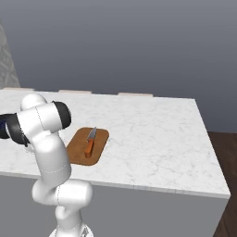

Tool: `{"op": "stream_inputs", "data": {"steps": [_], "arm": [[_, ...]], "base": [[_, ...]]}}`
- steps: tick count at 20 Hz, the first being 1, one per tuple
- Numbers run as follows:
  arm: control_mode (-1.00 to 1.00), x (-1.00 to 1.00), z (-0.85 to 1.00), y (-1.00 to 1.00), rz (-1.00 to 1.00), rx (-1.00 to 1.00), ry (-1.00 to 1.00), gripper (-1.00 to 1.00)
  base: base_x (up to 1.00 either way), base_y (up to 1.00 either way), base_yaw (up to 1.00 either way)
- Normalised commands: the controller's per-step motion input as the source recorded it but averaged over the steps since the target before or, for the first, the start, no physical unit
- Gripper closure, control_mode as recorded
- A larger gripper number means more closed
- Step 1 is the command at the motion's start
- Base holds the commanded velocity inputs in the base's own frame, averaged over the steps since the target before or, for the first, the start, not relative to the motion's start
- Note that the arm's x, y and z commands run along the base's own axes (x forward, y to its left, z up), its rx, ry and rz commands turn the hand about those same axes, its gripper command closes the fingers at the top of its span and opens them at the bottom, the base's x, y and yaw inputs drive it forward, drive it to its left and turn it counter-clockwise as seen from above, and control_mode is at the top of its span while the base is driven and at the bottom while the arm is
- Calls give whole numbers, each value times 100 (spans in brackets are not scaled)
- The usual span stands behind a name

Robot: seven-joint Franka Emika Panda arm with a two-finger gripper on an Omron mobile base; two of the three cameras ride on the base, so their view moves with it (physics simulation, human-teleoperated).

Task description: Pick up the knife from the drawer and place it on the cutting board. Then place the meat from the plate to the cutting board.

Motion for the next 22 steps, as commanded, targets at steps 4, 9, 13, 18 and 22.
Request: {"op": "stream_inputs", "data": {"steps": [4, 9, 13, 18, 22], "arm": [[-100, 0, -1, 1, 0, 0, 0, 100], [-100, 0, -1, 2, 0, 0, 1, 100], [-100, -2, -12, 6, 0, -1, -3, 100], [-100, -36, 23, -9, 0, -6, -15, 100], [-100, -47, 66, -57, -4, 0, -5, 100]], "base": [[0, 0, 0], [0, 0, 0], [0, 0, 0], [0, 0, 0], [0, 0, 0]]}}
